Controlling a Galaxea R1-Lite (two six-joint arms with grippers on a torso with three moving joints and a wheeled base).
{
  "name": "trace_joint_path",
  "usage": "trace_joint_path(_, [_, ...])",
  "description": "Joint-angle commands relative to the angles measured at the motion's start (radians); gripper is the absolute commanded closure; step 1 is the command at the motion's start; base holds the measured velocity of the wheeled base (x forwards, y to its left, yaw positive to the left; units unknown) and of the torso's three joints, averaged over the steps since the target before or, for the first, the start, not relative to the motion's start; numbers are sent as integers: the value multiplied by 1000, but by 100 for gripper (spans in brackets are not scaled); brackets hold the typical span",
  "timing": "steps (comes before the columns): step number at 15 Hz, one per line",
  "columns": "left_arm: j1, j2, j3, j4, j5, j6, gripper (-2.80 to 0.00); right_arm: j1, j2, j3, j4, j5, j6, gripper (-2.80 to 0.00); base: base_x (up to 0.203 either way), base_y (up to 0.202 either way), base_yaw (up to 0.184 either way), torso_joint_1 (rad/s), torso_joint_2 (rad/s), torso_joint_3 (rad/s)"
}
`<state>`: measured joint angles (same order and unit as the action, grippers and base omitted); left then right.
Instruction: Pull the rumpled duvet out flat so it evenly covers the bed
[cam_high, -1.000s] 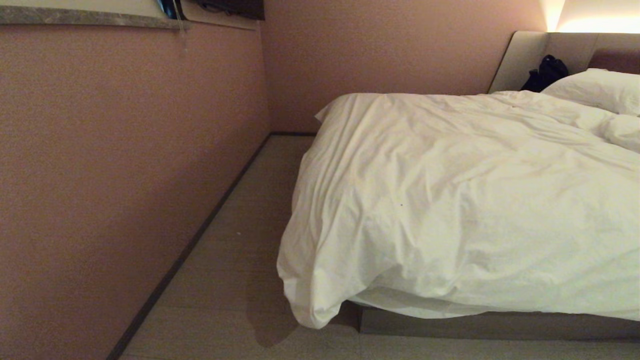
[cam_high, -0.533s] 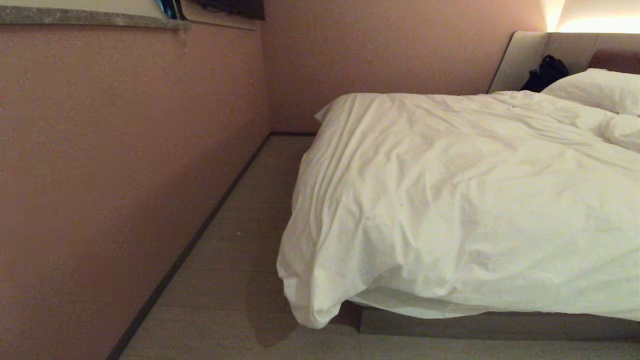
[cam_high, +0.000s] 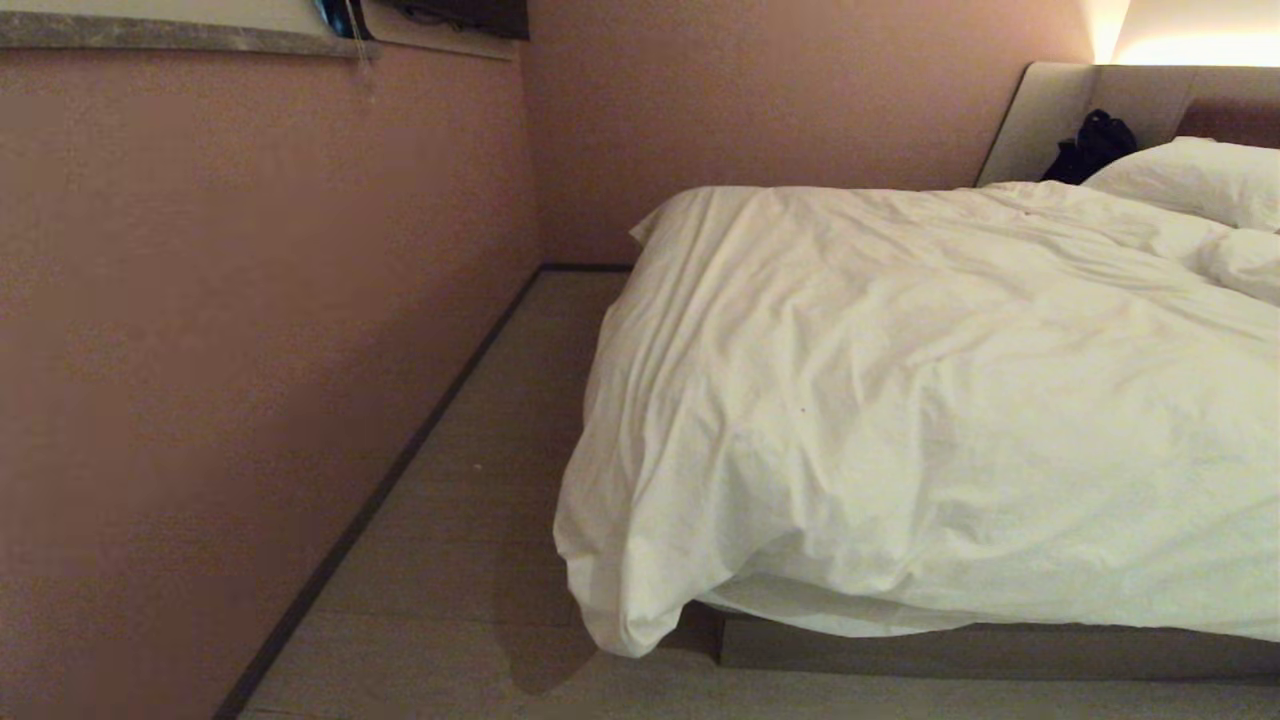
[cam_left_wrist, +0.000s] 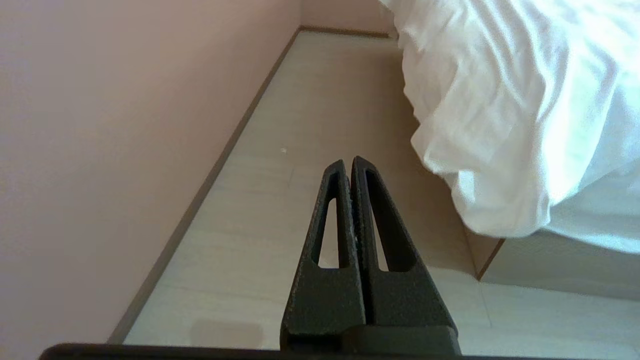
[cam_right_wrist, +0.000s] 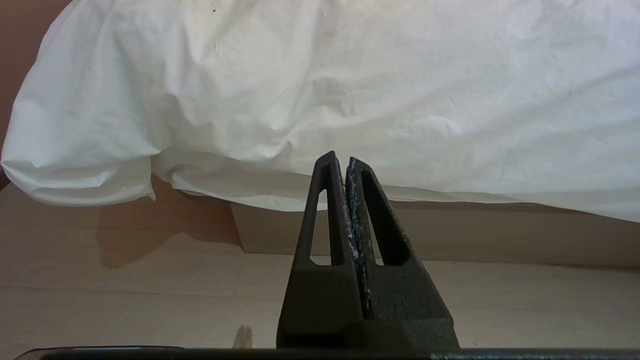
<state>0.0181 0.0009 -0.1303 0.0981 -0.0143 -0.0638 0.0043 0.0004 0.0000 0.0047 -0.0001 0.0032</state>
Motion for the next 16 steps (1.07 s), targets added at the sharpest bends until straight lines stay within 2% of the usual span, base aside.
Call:
trace_joint_path(1, [0,1,25,1,-1,1,0,0,0,0,0,0,0,0,0,0,0,0,0,0])
trace_joint_path(7, [0,1,67,0,-22,-3,0,0,0,0,0,0,0,0,0,0,0,0,0,0])
trace_joint_path(16, [0,1,67,0,-11,-24,0,0,0,0,0,0,0,0,0,0,0,0,0,0])
